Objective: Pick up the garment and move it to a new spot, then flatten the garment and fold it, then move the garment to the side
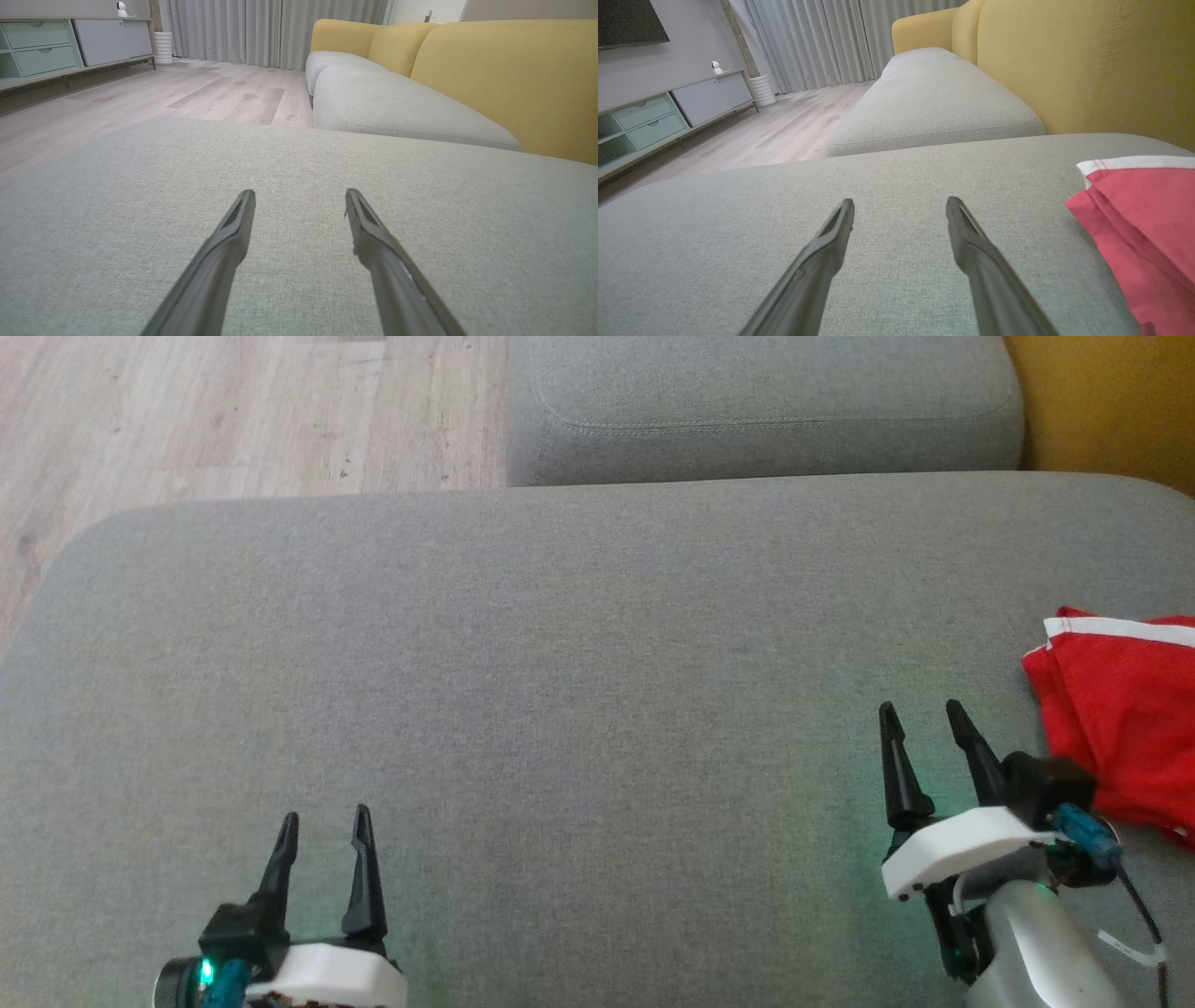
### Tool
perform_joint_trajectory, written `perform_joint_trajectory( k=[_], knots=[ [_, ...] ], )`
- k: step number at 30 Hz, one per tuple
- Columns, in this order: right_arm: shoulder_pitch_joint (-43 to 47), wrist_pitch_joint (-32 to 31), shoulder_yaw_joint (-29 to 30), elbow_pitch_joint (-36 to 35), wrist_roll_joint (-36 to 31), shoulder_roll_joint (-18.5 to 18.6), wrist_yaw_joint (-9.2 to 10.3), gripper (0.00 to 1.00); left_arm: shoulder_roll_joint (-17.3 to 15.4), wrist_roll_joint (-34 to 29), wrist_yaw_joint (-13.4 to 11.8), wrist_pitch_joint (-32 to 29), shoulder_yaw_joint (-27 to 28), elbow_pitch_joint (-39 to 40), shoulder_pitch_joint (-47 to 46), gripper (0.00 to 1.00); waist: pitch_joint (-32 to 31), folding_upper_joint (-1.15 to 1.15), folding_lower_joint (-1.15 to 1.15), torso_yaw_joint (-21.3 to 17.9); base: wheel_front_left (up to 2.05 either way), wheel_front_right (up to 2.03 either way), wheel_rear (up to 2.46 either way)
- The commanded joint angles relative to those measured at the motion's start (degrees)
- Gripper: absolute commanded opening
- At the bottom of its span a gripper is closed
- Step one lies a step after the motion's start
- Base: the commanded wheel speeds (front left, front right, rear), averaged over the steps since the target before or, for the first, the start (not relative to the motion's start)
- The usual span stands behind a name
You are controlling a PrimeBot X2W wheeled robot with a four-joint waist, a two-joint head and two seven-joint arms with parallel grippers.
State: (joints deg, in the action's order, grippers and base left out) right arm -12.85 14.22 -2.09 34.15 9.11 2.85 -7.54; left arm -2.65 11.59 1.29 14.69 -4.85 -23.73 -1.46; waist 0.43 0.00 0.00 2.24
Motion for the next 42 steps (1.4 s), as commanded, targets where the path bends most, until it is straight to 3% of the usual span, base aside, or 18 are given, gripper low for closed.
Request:
perform_joint_trajectory(
  k=[1, 14, 15, 16, 20, 42],
  knots=[
    [-1.01, 0.77, -1.87, -1.15, 0.48, 0.03, 0.05, 1.0, -0.22, 0.17, 0.09, 0.31, 2.5, 1.58, -1.34, 1.0, -0.04, 0.0, 0.0, -0.17, 0.0, 0.0, 0.0],
    [-1.34, 0.78, -2.84, -0.55, 0.69, 0.03, 0.05, 1.0, -0.22, 0.57, 0.66, 0.31, 3.29, 2.05, -1.36, 1.0, -0.13, 0.0, 0.0, -1.28, 0.0, 0.0, 0.0],
    [-1.37, 0.78, -2.75, -0.75, 0.71, 0.03, 0.05, 0.0, -0.22, 0.3, 0.67, 0.31, 3.39, 2.45, -1.43, 0.0, -0.15, 0.0, 0.0, -1.32, 0.0, 0.0, 0.0],
    [0.11, -0.04, -1.28, 1.33, 0.49, -0.02, 0.01, 0.0, 0.0, 0.49, 0.57, -0.01, 1.21, 0.16, 0.09, 0.0, -0.15, 0.0, 0.0, -1.32, 0.0, 0.0, 0.0],
    [2.42, -0.25, -1.22, 4.21, 0.72, -0.12, 0.01, 0.0, 0.1, 0.73, 0.58, -0.2, 1.19, -2.85, 1.45, 0.0, -0.16, 0.0, 0.0, -1.35, 0.0, 0.0, 0.0],
    [3.21, -3.84, 0.49, -0.12, 15.26, -0.09, 0.02, 0.0, 0.04, 14.84, 1.57, -3.88, 2.95, -0.64, 0.38, 0.0, -0.18, 0.0, 0.0, -1.51, 0.0, 0.0, 0.0]
  ],
)
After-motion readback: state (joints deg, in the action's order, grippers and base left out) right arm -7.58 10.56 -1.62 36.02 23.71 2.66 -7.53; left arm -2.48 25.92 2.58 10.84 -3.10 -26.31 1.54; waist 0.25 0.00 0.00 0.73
